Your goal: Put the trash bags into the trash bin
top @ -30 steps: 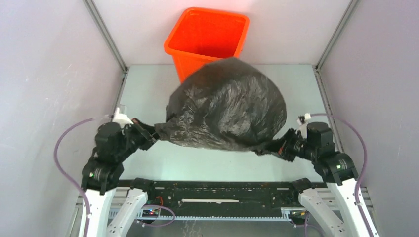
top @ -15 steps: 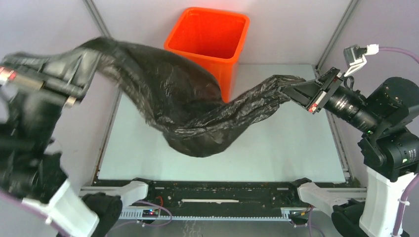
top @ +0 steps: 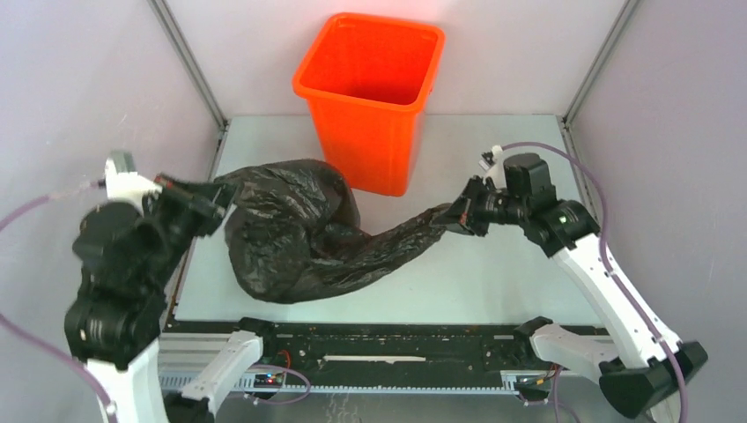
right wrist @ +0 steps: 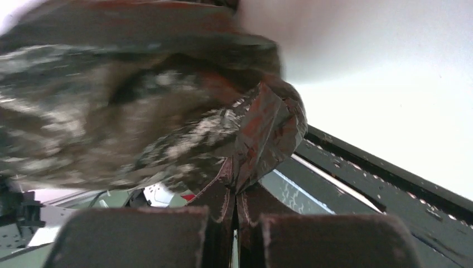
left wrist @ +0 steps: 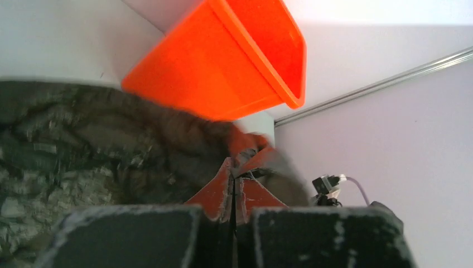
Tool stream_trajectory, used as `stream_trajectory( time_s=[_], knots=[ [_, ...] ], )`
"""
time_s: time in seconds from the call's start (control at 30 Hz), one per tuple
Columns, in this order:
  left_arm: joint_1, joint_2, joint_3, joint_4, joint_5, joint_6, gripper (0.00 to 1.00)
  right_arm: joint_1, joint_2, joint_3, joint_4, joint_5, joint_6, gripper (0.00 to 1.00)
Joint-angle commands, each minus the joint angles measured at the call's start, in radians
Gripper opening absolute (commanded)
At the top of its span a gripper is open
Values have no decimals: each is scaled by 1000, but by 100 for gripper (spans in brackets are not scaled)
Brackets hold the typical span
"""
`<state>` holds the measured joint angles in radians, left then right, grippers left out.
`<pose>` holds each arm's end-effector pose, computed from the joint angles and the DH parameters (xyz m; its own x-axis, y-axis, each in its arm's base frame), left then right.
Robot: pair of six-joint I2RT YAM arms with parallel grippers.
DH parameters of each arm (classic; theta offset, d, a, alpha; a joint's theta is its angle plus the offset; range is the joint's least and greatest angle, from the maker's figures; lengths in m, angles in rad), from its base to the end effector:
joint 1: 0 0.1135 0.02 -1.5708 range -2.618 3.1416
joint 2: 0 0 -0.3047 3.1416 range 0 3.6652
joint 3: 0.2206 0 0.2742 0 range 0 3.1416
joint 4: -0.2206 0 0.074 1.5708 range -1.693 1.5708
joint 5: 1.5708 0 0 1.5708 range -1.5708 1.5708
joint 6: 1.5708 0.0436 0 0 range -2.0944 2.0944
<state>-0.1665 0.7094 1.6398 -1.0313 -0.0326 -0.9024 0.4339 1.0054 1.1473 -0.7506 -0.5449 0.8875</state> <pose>0.0175 -0.0015 0.5505 -0.1665 -0.7674 -0.6192 0.0049 0.6273 -0.7788 0.1760 0.1065 0.4044 -0.9056 0.3113 -0.2881 -0.0682 0.5634 0.8233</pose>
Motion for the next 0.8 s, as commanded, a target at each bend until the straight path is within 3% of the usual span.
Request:
stream_trajectory(
  time_s=[0.0,0.1,0.13,0.17,0.23,0.27,0.37,0.5,0.57,0.63,0.7,0.77],
  knots=[
    [7,180,373,40,38,104,0,16,91,256,127,-39,-15,0],
    [7,439,909,166,226,22,0,43,217,606,103,-79,-11,0],
    [6,476,1033,281,270,-44,0,61,246,738,107,-79,-4,0],
    [7,470,1025,444,301,-128,0,77,270,846,127,-73,5,0],
    [7,371,808,705,287,-234,0,101,288,967,188,-73,32,0],
    [7,311,702,727,248,-236,0,106,280,972,216,-72,41,0],
    [6,202,520,458,102,-87,0,102,187,756,254,-35,34,0],
    [7,86,126,73,-116,24,0,68,34,188,222,5,77,0],
    [8,56,-71,-39,-113,27,0,64,15,-8,190,-3,60,0],
    [12,18,-228,-33,-61,28,0,70,23,-97,135,20,10,0],
    [23,-6,-254,24,-14,36,0,62,42,-88,92,27,-33,0],
    [31,30,-111,89,13,68,0,31,61,-6,100,-5,-36,0]
  ],
)
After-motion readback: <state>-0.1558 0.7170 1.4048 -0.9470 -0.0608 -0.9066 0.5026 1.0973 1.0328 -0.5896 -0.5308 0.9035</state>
